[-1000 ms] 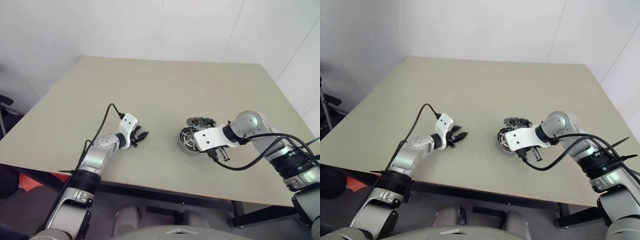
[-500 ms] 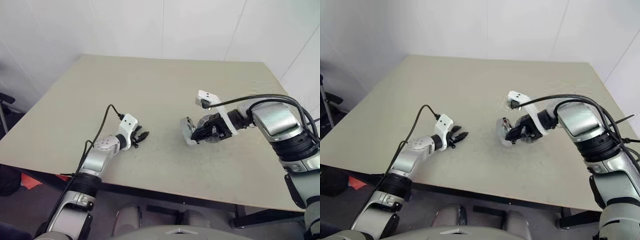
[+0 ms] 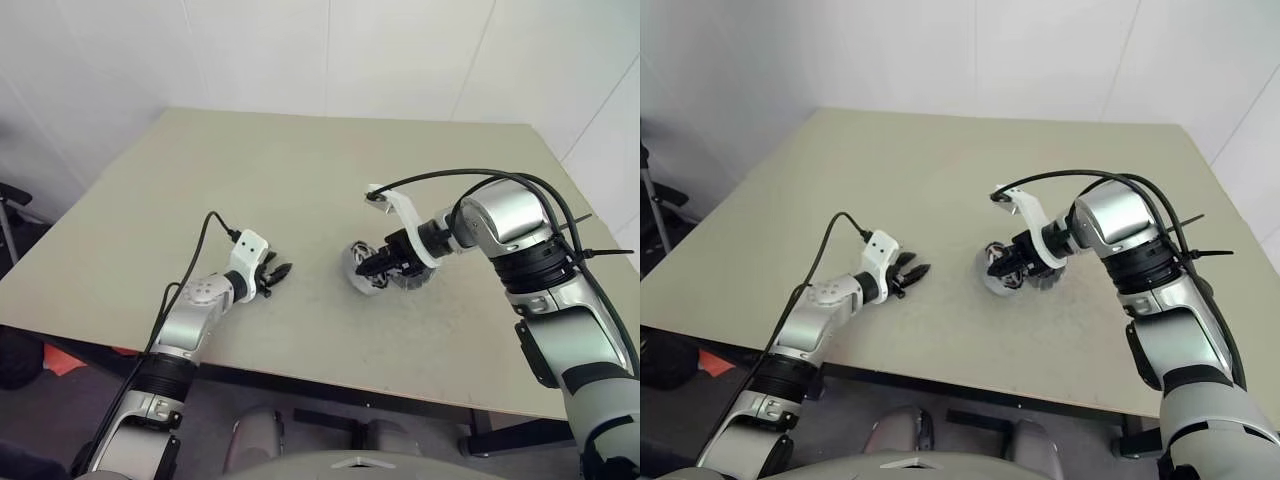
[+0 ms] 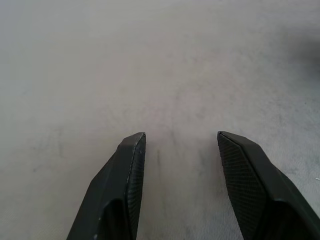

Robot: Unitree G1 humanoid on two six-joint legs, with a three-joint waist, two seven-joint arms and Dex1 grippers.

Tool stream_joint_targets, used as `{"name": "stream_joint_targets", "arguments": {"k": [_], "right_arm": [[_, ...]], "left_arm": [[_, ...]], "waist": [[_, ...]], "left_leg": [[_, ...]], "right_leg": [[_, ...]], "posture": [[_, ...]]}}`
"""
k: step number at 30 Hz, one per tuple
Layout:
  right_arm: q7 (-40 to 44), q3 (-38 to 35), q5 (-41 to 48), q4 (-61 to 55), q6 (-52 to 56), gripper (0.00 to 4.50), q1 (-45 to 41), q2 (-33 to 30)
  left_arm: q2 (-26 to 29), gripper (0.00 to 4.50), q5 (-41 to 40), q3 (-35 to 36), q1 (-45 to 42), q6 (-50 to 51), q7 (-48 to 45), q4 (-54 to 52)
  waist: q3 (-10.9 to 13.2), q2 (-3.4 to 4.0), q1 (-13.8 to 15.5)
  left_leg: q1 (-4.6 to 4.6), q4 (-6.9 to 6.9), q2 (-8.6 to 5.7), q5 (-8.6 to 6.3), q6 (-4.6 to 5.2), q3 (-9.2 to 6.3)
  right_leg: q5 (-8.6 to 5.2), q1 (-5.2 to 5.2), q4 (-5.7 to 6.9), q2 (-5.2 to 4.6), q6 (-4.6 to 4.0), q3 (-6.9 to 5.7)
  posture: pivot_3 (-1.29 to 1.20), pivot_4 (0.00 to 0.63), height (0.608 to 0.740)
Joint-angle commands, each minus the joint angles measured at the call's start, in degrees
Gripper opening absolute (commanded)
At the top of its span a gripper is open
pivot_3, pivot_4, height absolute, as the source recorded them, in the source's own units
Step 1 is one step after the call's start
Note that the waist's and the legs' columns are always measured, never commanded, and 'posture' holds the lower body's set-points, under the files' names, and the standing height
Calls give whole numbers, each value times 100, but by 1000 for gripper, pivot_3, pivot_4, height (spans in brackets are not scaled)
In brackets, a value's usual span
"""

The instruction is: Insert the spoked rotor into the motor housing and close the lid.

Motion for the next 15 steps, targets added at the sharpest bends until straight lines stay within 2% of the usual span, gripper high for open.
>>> {"name": "stream_joint_targets", "arguments": {"k": [1,2,3,9,14,15], "right_arm": [[-329,-177,350,161,26,74,-115,103],[-399,-194,439,179,26,74,-142,128],[-495,-230,496,206,26,691,-174,171],[-1049,-660,827,275,26,2544,-459,371],[-1387,-960,1652,-107,26,4221,-786,265],[-1450,-1075,1816,-166,26,4221,-922,276]], "left_arm": [[85,2429,-58,144,29,-4,36,-290],[88,2429,-61,144,35,4,43,-301],[90,2429,-61,140,37,8,49,-306],[63,2429,-39,108,-17,-6,55,-210],[52,2429,-23,76,-64,-38,19,-124],[45,2429,-17,63,-88,-47,11,-92]], "waist": [[0,0,0],[0,0,2],[0,0,2],[0,0,-2],[0,0,4],[0,0,4]], "left_leg": [[1,0,0,1,-2,0],[1,1,0,1,-2,0],[1,1,0,2,-3,0],[0,1,0,13,-22,0],[0,-4,-1,13,-22,-1],[0,-7,-1,13,-23,-1]], "right_leg": [[0,1,1,0,0,0],[0,1,1,0,0,0],[0,1,1,0,0,0],[0,-4,2,0,1,1],[0,-4,2,0,2,1],[0,-5,2,1,2,1]], "posture": [[0,0,740],[0,0,740],[0,0,740],[0,0,740],[0,0,740],[0,0,740]]}}
